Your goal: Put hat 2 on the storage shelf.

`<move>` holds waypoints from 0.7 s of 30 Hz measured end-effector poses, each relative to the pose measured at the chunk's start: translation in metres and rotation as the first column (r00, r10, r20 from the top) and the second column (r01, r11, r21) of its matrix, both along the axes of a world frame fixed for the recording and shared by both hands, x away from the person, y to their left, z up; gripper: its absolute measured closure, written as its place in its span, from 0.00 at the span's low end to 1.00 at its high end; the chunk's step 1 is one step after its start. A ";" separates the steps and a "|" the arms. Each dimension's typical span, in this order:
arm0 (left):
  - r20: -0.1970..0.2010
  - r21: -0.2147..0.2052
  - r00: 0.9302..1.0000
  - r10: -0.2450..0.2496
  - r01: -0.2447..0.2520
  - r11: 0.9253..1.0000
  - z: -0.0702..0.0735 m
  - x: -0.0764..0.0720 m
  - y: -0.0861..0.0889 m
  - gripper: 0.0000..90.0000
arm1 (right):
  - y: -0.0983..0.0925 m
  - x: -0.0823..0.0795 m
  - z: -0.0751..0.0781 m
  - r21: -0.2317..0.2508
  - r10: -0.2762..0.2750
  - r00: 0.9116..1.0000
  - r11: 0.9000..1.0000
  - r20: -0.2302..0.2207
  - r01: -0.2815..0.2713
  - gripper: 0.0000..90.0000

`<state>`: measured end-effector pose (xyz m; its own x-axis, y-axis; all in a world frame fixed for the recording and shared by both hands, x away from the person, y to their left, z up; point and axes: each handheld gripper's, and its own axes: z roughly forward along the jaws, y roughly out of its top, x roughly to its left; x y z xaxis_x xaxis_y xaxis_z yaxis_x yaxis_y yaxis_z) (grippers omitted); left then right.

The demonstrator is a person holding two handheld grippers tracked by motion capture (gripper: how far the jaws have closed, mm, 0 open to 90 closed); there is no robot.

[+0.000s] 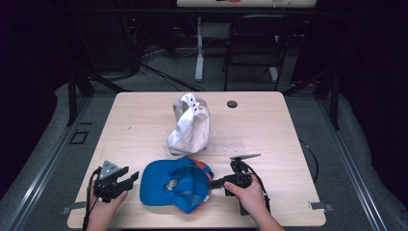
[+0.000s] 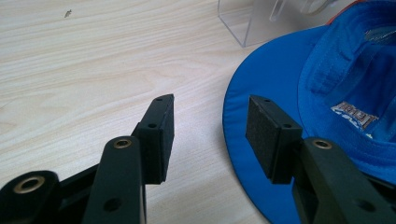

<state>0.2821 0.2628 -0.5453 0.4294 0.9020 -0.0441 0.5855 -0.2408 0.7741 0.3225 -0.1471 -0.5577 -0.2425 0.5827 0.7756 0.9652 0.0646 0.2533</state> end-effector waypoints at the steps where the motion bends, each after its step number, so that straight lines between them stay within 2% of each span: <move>1: 0.000 0.004 1.000 0.002 -0.002 1.000 0.000 0.000 0.000 0.59 | 0.001 0.000 0.002 -0.005 0.004 1.000 1.000 0.005 -0.004 0.87; 2: -0.001 0.004 1.000 0.002 -0.002 1.000 0.000 0.000 0.000 0.59 | 0.004 -0.001 0.005 -0.007 -0.036 0.999 0.999 0.003 0.036 0.87; 3: -0.002 0.005 1.000 0.002 -0.002 1.000 0.000 0.000 0.000 0.59 | 0.003 0.001 0.008 -0.015 0.004 1.000 1.000 0.012 -0.004 0.87; 9: 0.000 0.004 1.000 0.004 -0.004 1.000 0.000 0.000 0.000 0.59 | 0.003 0.006 0.034 -0.040 0.019 1.000 0.999 0.021 -0.018 0.87; 11: 0.001 0.003 1.000 0.004 -0.004 1.000 0.001 0.000 0.000 0.59 | 0.002 0.008 0.043 -0.053 0.030 0.999 0.998 0.019 -0.029 0.87; 12: -0.001 0.003 1.000 0.003 -0.003 1.000 0.001 0.000 0.001 0.59 | 0.001 0.009 0.049 -0.075 0.036 0.999 0.997 0.013 -0.035 0.87; 13: 0.011 -0.002 1.000 0.008 -0.008 1.000 0.000 0.000 0.001 0.59 | 0.000 0.010 0.052 -0.057 0.042 0.999 0.998 0.009 -0.041 0.87; 15: 0.008 -0.002 1.000 0.007 -0.007 1.000 0.000 0.000 0.002 0.59 | -0.002 0.012 0.061 -0.062 0.048 0.999 0.997 -0.005 -0.048 0.87; 16: 0.009 -0.003 1.000 0.008 -0.007 1.000 0.000 0.000 0.002 0.59 | -0.003 0.012 0.065 -0.065 0.037 0.999 0.997 -0.005 -0.037 0.87; 18: 0.009 -0.005 1.000 0.010 -0.010 1.000 0.001 0.000 0.003 0.59 | -0.006 0.013 0.074 -0.069 0.049 0.999 0.996 -0.002 -0.049 0.87; 19: 0.007 -0.006 1.000 0.009 -0.009 1.000 0.001 0.000 0.003 0.59 | -0.010 0.014 0.079 -0.096 0.058 0.998 0.994 0.002 -0.058 0.87; 20: 0.008 -0.006 1.000 0.009 -0.009 1.000 0.001 0.000 0.003 0.59 | -0.011 0.013 0.082 -0.055 0.046 0.999 0.997 -0.004 -0.046 0.87; 21: 0.008 -0.007 1.000 0.010 -0.010 1.000 0.001 0.000 0.003 0.59 | -0.014 0.014 0.086 -0.056 0.054 0.999 0.997 -0.007 -0.054 0.87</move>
